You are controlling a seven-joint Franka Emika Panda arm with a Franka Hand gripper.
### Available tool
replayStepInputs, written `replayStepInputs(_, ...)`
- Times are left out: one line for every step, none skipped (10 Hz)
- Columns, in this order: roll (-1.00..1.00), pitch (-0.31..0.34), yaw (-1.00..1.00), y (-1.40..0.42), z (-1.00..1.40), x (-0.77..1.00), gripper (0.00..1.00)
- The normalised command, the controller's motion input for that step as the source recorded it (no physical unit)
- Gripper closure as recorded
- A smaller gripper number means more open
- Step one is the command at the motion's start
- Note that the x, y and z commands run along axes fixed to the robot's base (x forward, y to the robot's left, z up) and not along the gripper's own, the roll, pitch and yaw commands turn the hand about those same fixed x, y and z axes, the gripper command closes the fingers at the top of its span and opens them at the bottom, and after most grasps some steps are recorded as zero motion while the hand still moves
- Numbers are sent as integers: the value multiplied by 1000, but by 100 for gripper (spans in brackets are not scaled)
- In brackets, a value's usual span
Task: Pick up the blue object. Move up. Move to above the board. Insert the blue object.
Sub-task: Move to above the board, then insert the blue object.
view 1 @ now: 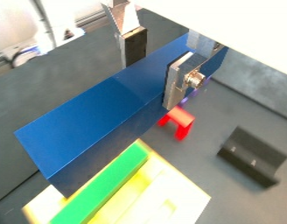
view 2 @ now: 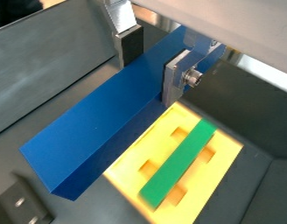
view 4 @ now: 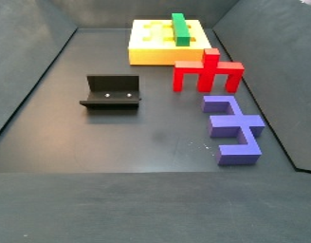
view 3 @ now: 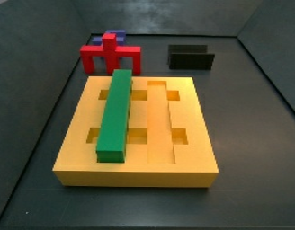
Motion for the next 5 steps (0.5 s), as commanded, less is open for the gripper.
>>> replayStepInputs(14, 165, 8, -281, 54, 84, 100)
replayStepInputs(0, -30, 0, -57, -109, 0, 100)
replayStepInputs(86, 0, 0, 0, -209, 0, 100)
replayStepInputs(237, 0, -103, -397, -649, 131, 100)
replayStepInputs(153, -189, 209, -563, -746, 0, 100)
